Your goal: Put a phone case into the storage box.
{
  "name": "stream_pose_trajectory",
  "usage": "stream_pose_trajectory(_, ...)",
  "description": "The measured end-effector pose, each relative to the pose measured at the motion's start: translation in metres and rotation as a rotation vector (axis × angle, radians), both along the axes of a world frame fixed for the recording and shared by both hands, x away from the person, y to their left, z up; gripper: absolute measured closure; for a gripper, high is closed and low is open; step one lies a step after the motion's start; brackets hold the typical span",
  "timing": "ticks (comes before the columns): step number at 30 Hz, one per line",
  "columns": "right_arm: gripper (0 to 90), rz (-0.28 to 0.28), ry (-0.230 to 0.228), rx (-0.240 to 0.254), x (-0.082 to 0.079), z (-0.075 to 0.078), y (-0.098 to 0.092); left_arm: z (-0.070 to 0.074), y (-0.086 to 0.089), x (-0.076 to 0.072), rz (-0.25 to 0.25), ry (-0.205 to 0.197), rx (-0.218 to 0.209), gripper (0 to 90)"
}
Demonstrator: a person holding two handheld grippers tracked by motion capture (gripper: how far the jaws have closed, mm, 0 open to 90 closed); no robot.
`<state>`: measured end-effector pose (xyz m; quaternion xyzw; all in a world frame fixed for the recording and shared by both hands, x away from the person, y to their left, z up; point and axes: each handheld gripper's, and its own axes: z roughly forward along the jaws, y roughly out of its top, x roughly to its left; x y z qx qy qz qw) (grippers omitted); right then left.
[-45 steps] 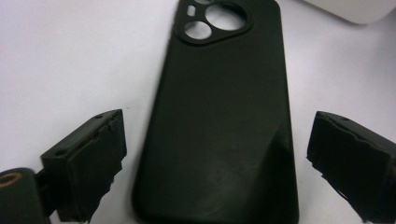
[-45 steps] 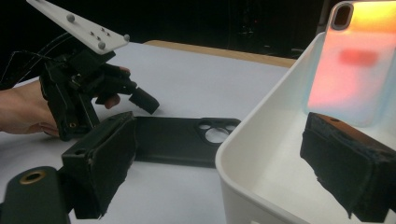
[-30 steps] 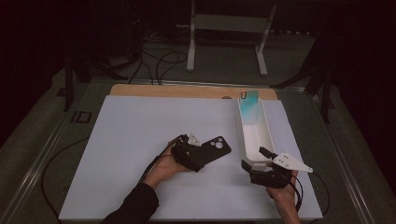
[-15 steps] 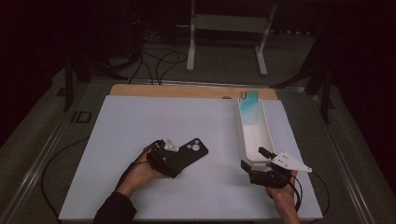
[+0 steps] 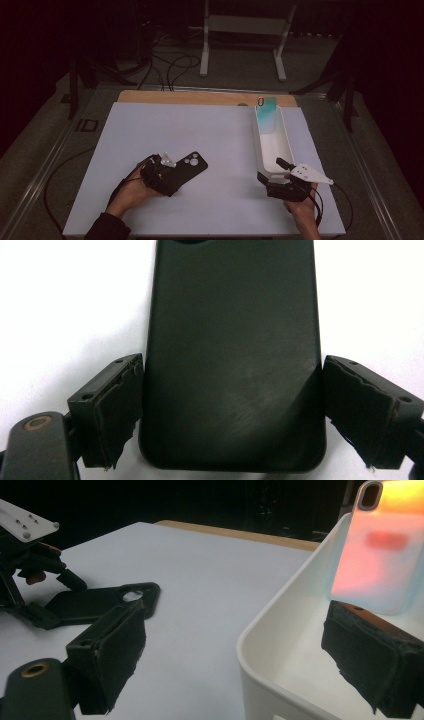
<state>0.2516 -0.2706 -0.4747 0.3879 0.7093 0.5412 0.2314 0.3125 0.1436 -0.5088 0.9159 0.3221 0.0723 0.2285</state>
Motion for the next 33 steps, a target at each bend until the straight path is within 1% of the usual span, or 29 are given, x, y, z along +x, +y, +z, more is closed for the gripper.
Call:
stream_pose_trajectory(2,10.3,0.000,0.000,-0.001,0.000,0.000,0.000,0.000,0.000,0.000,0.000,0.000,0.000,13.3)
stream_pose_trajectory(5,10.3,0.000,0.001,0.000,0.000,0.000,0.000,0.001,0.001,-0.001,0.001,0.013,0.017,13.3)
stream_pose_trajectory(8,10.4,0.001,0.004,0.000,0.000,0.000,0.000,0.001,0.001,0.000,-0.001,0.025,0.021,13.1)
stream_pose_trajectory(18,10.3,0.013,0.005,-0.005,0.001,0.000,0.004,0.000,-0.001,-0.001,0.011,0.021,0.033,12.8)
stream_pose_trajectory(22,10.3,0.020,0.008,-0.007,0.001,0.000,0.007,0.000,0.000,-0.003,0.015,0.009,0.023,14.5)
stream_pose_trajectory(23,10.3,0.022,0.009,-0.011,0.001,0.001,0.008,0.001,0.000,-0.005,0.014,0.001,0.019,14.9)
stream_pose_trajectory(26,10.3,0.024,0.011,-0.011,0.001,0.002,0.009,0.000,0.002,-0.006,0.025,-0.010,-0.005,15.6)
stream_pose_trajectory(28,10.3,0.024,0.016,-0.012,0.002,0.003,0.009,0.000,0.003,-0.007,0.031,-0.014,-0.008,15.9)
stream_pose_trajectory(29,10.3,0.026,0.017,-0.010,0.002,0.003,0.009,0.001,0.003,-0.007,0.039,-0.017,-0.025,15.9)
stream_pose_trajectory(30,10.3,0.028,0.020,-0.010,0.002,0.003,0.010,0.001,0.003,-0.007,0.039,-0.017,-0.025,15.9)
stream_pose_trajectory(31,10.3,0.030,0.023,-0.012,0.002,0.003,0.010,0.002,0.003,-0.006,0.053,-0.032,-0.033,16.0)
stream_pose_trajectory(32,10.3,0.031,0.024,-0.014,0.003,0.004,0.010,0.002,0.003,-0.006,0.053,-0.032,-0.033,16.0)
stream_pose_trajectory(33,10.3,0.030,0.032,-0.017,0.003,0.004,0.011,0.003,0.003,-0.006,0.059,-0.036,-0.046,15.9)
